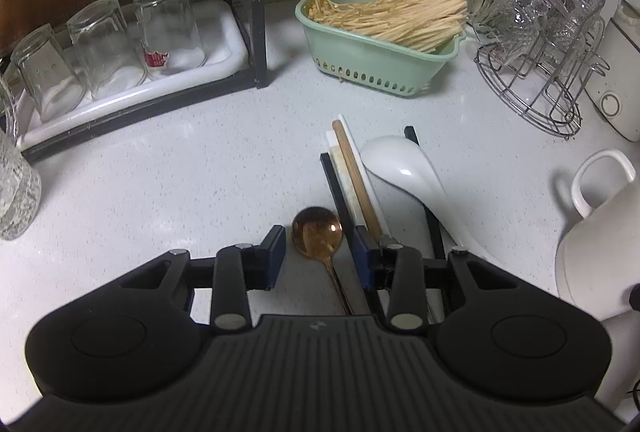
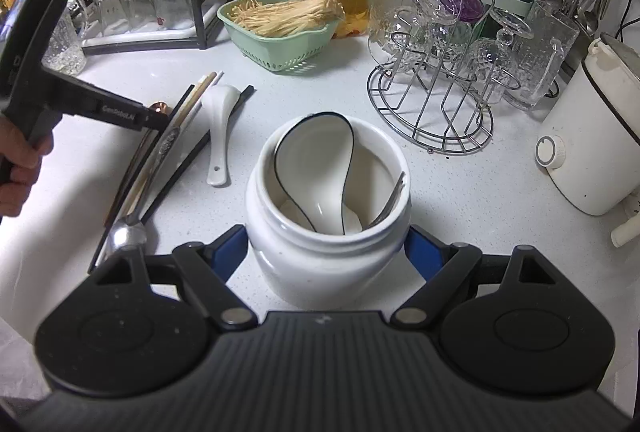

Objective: Organize utensils
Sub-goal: 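Withdraw the left tool and move it down over the utensil row, then position the left tool fingers around the ornate silver spoon's handle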

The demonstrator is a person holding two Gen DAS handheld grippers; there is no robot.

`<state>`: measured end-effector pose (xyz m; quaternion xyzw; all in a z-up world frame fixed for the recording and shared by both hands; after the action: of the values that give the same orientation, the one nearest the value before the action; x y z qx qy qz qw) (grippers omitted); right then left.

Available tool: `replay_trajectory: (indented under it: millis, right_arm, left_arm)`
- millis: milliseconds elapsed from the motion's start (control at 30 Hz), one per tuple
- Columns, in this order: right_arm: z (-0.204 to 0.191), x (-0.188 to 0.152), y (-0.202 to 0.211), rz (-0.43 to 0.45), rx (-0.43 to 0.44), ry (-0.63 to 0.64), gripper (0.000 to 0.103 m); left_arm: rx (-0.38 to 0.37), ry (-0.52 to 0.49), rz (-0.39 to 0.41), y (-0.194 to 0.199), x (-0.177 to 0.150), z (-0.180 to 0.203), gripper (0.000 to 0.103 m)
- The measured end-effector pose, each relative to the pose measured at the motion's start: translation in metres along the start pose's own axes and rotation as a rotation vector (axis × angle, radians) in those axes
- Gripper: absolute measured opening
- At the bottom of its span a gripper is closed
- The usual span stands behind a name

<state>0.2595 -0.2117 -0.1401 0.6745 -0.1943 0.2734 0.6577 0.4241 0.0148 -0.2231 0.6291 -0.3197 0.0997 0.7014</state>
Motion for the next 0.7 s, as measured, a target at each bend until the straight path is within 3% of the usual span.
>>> replay_trajectory:
  millis: [100,233,467,700]
  right_arm:
    - [-0.001,0.0,0.0,-0.005,-0.006,-0.001,0.087]
    - [-0.002,0.0,0.0,-0.01,-0.018,-0.011,0.087]
    - [-0.006,-0.003,0.002,-0.002,-0.03,-0.02,0.087]
    - [-0.009,-0.004,0.003,0.016,-0.036,-0.023,0.087]
  left_arm:
    - [0.007,0.022,-0.004,-0.002,0.005,-0.004,0.038]
    - [0.031,0.045,-0.022,-0.005,0.008,-0.007,0.02]
    - [0.031,0.082,-0.03,0.0,0.006,-0.017,0.003]
    - [-0.023,0.147,-0.031,0.016,-0.009,-0.028,0.0]
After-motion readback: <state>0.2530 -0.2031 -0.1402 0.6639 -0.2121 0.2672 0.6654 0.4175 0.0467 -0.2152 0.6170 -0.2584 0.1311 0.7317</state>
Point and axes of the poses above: each gripper's, at about its wrist camera, not at the fingertips, and y roughly against the way its jaws point, z to its right, x to its top, the point moved 1 cm from there along -y, roughly the way its jaws point, and after that the axes turned 4 degrees about -y, right-handed, at the moved point
